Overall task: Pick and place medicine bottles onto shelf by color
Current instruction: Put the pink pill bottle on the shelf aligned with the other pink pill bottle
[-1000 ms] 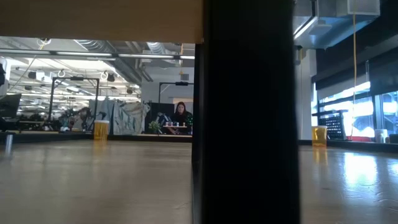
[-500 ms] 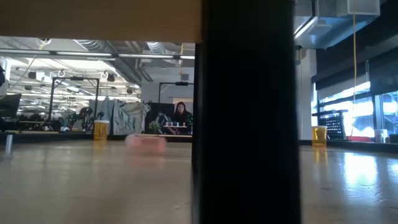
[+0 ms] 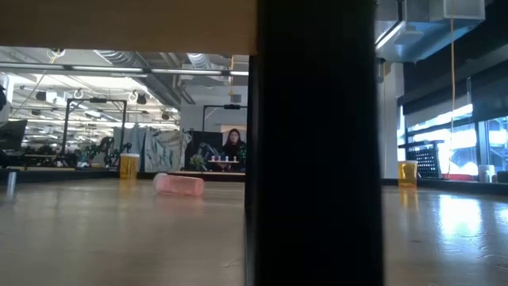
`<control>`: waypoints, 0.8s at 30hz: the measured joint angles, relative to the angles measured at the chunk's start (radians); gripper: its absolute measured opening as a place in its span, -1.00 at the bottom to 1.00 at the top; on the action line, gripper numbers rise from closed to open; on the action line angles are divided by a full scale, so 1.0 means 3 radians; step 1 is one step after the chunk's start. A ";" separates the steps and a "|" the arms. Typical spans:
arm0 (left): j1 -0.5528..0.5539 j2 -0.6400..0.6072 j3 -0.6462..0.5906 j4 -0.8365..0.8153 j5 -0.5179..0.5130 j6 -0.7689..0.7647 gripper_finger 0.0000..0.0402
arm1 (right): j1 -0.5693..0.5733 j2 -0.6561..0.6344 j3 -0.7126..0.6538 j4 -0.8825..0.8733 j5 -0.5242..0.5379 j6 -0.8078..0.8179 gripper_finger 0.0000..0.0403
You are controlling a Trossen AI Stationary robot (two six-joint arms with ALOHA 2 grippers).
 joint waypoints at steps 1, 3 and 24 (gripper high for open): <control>0.0000 -0.0020 -0.0002 -0.0056 -0.0064 -0.0035 -0.99 | -0.0068 0.0000 -0.0041 0.0038 -0.0131 -0.0072 -0.03; 0.0001 -0.0025 0.0010 -0.0150 -0.0156 -0.0124 -0.99 | -0.0224 -0.0004 -0.0159 0.0157 -0.0457 -0.0254 -0.03; 0.0677 0.0073 0.0002 -0.1132 0.0040 -0.0453 -0.97 | -0.1302 0.0003 -0.1114 0.1113 -0.1525 -0.0729 -0.08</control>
